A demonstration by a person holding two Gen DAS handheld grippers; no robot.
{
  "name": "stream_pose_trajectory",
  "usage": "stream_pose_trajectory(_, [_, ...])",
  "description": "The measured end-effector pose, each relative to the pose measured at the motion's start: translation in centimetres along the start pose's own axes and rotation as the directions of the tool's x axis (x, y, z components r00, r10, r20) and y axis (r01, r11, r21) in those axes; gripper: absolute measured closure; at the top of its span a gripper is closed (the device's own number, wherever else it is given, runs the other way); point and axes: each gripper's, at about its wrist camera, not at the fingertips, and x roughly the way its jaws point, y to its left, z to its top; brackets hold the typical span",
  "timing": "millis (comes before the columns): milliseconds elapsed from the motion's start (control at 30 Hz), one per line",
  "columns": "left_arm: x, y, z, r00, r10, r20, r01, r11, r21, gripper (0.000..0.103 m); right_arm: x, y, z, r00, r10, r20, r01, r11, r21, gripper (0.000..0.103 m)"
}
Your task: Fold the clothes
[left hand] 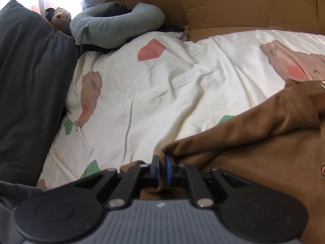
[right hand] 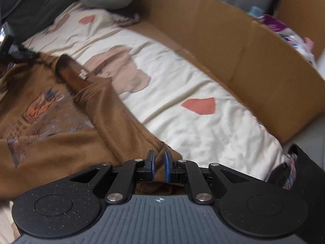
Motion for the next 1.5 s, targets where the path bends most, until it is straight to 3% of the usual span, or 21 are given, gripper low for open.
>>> stream_pose_trajectory(200, [-0.2, 0.2, -0.5, 1.0, -0.009, 0.007, 0.009, 1.0, -0.009, 0.094, 1.3, 0.6, 2.5, 0.997, 0.011, -0.081, -0.027, 0.981, -0.191, 0.093])
stream_pose_trajectory(333, [-0.4, 0.3, -0.8, 1.0, -0.016, 0.01, 0.017, 1.0, -0.017, 0.094, 2.4, 1.2, 3.5, 0.99, 0.019, -0.139, -0.059, 0.955, -0.289, 0.06])
stream_pose_trajectory(400, [-0.4, 0.3, -1.1, 1.0, -0.021, 0.008, 0.021, 1.0, -0.023, 0.094, 2.5, 1.3, 3.9, 0.989, 0.008, -0.149, -0.055, 0.948, -0.315, 0.052])
stream_pose_trajectory(467, [-0.3, 0.3, -1.2, 1.0, -0.022, 0.008, 0.022, 0.999, -0.027, 0.094, 2.5, 1.2, 4.5, 0.989, -0.007, -0.15, -0.043, 0.945, -0.323, 0.036])
stream_pose_trajectory(567, [-0.3, 0.3, -1.3, 1.0, -0.024, 0.008, 0.024, 0.999, -0.035, 0.094, 2.4, 1.3, 5.0, 0.989, -0.001, -0.151, -0.052, 0.935, -0.351, 0.024])
stream_pose_trajectory(667, [-0.3, 0.4, -1.3, 1.0, -0.026, 0.009, 0.026, 0.999, -0.04, 0.094, 2.3, 1.4, 5.2, 0.987, 0.019, -0.158, -0.079, 0.918, -0.389, 0.021])
stream_pose_trajectory(733, [-0.3, 0.4, -1.3, 1.0, -0.027, 0.011, 0.028, 0.999, -0.042, 0.093, 2.8, 1.5, 5.3, 0.985, 0.002, -0.173, -0.077, 0.901, -0.427, 0.023])
stream_pose_trajectory(800, [-0.3, 0.5, -1.4, 0.999, -0.03, 0.013, 0.03, 0.999, -0.042, 0.093, 3.4, 1.3, 5.5, 0.977, 0.003, -0.213, -0.096, 0.897, -0.431, 0.042])
stream_pose_trajectory(833, [-0.4, 0.5, -1.4, 0.999, -0.031, 0.014, 0.031, 0.999, -0.041, 0.093, 3.8, 1.1, 5.5, 0.972, 0.008, -0.235, -0.111, 0.898, -0.426, 0.058])
stream_pose_trajectory(900, [-0.4, 0.5, -1.5, 0.999, -0.032, 0.016, 0.033, 0.999, -0.038, 0.093, 4.3, 1.0, 5.5, 0.962, 0.017, -0.271, -0.136, 0.894, -0.426, 0.068])
stream_pose_trajectory(1200, [-0.4, 0.5, -1.5, 0.999, -0.034, 0.018, 0.035, 0.999, -0.037, 0.093, 4.8, 2.3, 5.2, 0.95, 0.036, -0.312, -0.195, 0.845, -0.498, 0.07])
stream_pose_trajectory(1433, [-0.5, 0.6, -1.6, 0.999, -0.042, 0.022, 0.042, 0.999, -0.034, 0.093, 6.1, 2.5, 5.0, 0.925, 0.032, -0.38, -0.232, 0.839, -0.492, 0.094])
stream_pose_trajectory(1500, [-0.6, 0.7, -1.7, 0.999, -0.046, 0.023, 0.047, 0.998, -0.034, 0.093, 5.9, 2.4, 5.0, 0.924, 0.035, -0.38, -0.233, 0.84, -0.49, 0.095])
